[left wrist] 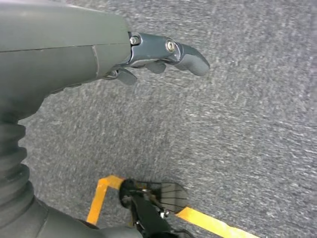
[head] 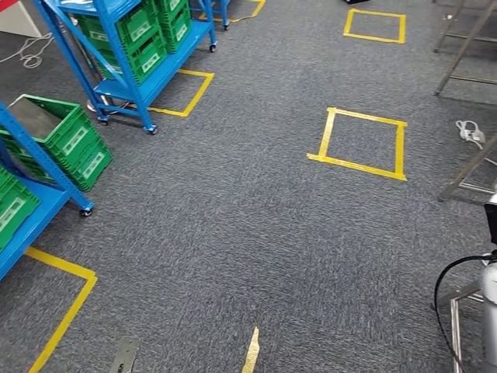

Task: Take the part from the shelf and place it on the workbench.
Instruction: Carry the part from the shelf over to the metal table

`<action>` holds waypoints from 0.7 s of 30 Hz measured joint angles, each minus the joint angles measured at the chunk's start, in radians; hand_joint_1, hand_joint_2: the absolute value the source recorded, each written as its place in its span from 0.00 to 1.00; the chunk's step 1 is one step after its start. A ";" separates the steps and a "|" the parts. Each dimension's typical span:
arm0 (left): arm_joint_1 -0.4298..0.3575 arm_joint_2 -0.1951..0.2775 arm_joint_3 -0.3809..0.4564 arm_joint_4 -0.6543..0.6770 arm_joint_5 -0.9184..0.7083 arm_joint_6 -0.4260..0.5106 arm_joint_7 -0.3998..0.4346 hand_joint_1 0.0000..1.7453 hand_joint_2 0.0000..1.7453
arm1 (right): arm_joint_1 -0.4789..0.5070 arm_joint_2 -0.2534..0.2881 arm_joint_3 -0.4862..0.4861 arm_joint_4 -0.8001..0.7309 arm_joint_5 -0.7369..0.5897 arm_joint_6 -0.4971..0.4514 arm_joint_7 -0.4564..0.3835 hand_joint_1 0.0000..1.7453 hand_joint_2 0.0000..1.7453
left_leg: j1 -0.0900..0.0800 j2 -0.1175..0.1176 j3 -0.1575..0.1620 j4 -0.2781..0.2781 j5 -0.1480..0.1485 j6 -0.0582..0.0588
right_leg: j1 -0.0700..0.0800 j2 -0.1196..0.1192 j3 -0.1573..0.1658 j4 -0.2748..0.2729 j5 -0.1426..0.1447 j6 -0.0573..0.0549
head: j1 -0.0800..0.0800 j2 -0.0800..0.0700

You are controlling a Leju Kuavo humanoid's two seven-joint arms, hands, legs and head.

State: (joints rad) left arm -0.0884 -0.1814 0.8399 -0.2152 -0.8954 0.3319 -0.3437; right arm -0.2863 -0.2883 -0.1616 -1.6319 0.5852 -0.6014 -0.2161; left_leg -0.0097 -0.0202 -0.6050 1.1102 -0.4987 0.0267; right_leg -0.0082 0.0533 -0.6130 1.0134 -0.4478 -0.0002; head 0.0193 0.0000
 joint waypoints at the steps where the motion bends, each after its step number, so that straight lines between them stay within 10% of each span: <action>1: 0.000 0.000 0.000 0.000 0.001 0.000 0.000 0.00 1.00 | 0.003 -0.001 -0.004 0.000 0.003 0.000 0.001 1.00 1.00 | -0.001 -0.010 0.022 -0.053 0.018 0.003 | 0.000 0.006 -0.003 0.001 0.001 0.002 | 0.000 0.000; 6: 0.001 -0.001 0.002 0.000 0.005 0.000 -0.002 0.00 1.00 | 0.028 -0.017 -0.027 -0.003 0.014 -0.004 0.009 1.00 1.00 | -0.002 -0.001 0.038 -0.107 0.033 0.012 | -0.004 0.006 -0.026 0.013 -0.004 0.027 | 0.002 0.000; 10: 0.007 -0.004 0.003 0.000 0.000 0.002 -0.002 0.00 1.00 | 0.043 -0.025 -0.045 -0.005 0.015 -0.004 0.012 1.00 1.00 | 0.000 0.023 0.037 -0.117 0.041 0.021 | -0.006 -0.042 -0.127 0.232 -0.115 0.043 | 0.008 0.000; 12: 0.010 -0.003 0.003 0.000 -0.003 0.002 -0.002 0.00 1.00 | 0.052 -0.025 -0.052 -0.005 0.015 -0.004 0.011 1.00 1.00 | 0.000 0.035 0.036 -0.117 0.041 0.020 | -0.011 -0.046 -0.142 0.277 -0.121 0.050 | 0.008 0.000; 17: 0.010 -0.001 0.003 0.000 -0.006 0.002 -0.002 0.00 1.00 | 0.062 -0.028 -0.071 -0.005 0.014 -0.002 0.013 1.00 1.00 | -0.004 0.053 0.032 -0.100 0.029 -0.001 | -0.016 -0.084 0.011 0.016 -0.025 0.051 | 0.009 0.000; 21: 0.010 0.001 0.003 0.000 -0.008 0.003 -0.002 0.00 1.00 | 0.073 -0.031 -0.084 -0.005 0.013 -0.001 0.013 1.00 1.00 | -0.001 0.058 0.027 -0.083 0.015 -0.019 | -0.011 -0.071 0.015 0.006 -0.027 0.019 | 0.006 0.000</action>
State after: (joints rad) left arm -0.0781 -0.1805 0.8428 -0.2152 -0.9037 0.3346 -0.3460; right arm -0.2129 -0.3192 -0.2454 -1.6373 0.5986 -0.6023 -0.2032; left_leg -0.0111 0.0374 -0.5780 1.0269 -0.4836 0.0078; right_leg -0.0193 -0.0176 -0.5977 1.0190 -0.4751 0.0187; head 0.0254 0.0000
